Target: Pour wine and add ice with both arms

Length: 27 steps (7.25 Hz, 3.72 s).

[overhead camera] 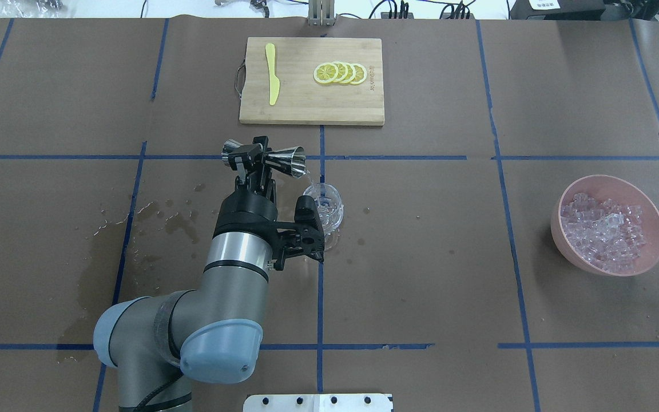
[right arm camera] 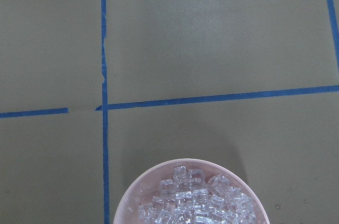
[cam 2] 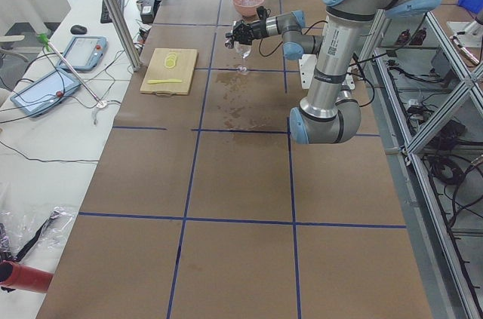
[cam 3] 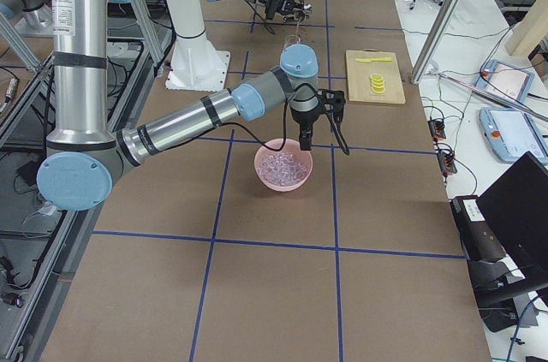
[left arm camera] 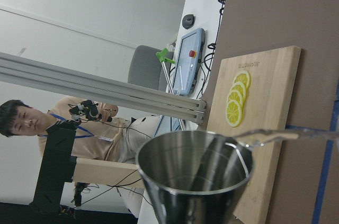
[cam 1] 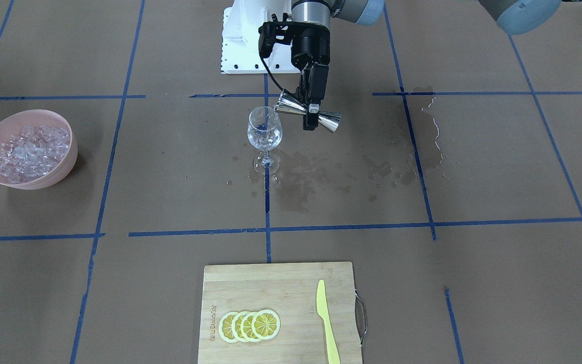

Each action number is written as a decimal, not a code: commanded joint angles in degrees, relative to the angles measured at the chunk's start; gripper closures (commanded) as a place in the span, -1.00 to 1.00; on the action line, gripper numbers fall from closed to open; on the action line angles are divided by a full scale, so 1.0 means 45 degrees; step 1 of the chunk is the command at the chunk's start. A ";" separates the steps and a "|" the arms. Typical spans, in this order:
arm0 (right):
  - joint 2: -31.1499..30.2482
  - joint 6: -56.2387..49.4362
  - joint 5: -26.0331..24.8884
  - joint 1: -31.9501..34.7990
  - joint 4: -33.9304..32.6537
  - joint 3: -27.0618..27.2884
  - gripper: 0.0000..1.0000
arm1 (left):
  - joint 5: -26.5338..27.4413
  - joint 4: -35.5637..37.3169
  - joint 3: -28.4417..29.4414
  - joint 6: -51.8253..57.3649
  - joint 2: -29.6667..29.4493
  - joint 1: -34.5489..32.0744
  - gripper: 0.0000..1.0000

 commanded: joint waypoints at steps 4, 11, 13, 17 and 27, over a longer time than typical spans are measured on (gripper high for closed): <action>0.0000 0.0065 0.0007 0.0000 0.0000 0.0002 -1.00 | 0.0123 0.0542 0.0003 0.0546 -0.0032 0.0193 1.00; 0.0019 0.0046 0.0027 0.0000 0.0000 0.0041 -1.00 | 0.0104 0.0425 -0.0074 -0.0110 -0.0209 0.0193 1.00; 0.0039 0.0046 0.0046 0.0000 0.0000 0.0041 -1.00 | 0.0084 -0.0041 -0.0269 -0.1810 -0.0072 0.0154 1.00; 0.0098 0.0046 0.0046 0.0000 0.0000 0.0041 -1.00 | -0.0304 -0.1624 -0.0543 -0.4429 0.0455 -0.0060 1.00; -0.1307 0.1587 -0.2686 -0.2632 0.2947 0.0237 -1.00 | -0.2221 -0.3851 -0.4273 -1.0326 0.6407 -0.0334 1.00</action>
